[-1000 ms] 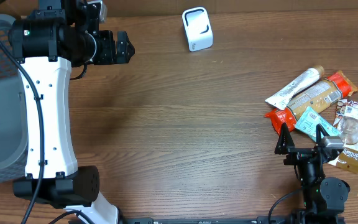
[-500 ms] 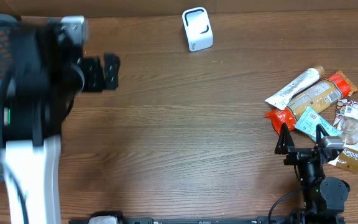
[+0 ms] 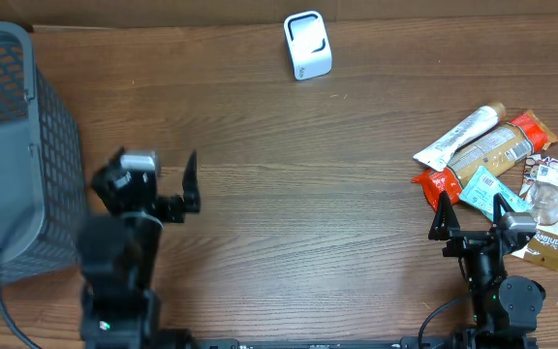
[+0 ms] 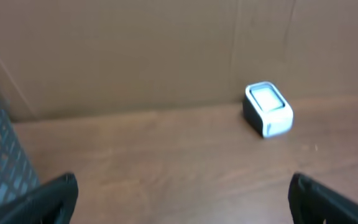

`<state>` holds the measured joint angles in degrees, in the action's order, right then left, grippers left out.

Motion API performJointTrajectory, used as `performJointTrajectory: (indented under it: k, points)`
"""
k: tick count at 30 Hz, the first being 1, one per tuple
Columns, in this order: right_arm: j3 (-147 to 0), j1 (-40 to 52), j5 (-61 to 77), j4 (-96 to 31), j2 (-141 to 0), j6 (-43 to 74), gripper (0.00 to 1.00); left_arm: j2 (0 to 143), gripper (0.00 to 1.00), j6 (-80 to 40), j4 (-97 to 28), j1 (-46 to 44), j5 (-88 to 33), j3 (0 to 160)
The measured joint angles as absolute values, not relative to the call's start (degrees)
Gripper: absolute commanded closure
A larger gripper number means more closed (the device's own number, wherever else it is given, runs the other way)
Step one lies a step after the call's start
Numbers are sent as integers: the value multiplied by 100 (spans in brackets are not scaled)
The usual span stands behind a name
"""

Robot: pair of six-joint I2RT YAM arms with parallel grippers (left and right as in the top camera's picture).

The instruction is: Scan the item barcode

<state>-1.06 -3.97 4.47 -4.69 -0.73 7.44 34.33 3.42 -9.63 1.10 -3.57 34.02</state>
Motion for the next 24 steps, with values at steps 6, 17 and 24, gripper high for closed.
performJointTrajectory:
  k: [6,17,24]
  points:
    - [-106,-397,445,-471,-73,746,0,2281,1,429,202,110,-357,1590]
    - [-106,-399,447,-469,-73,746,0,513,1,1192,183,110,-357,327]
    - [-106,-399,447,-471,-73,744,0,102,0,1396,-449,110,-355,73]
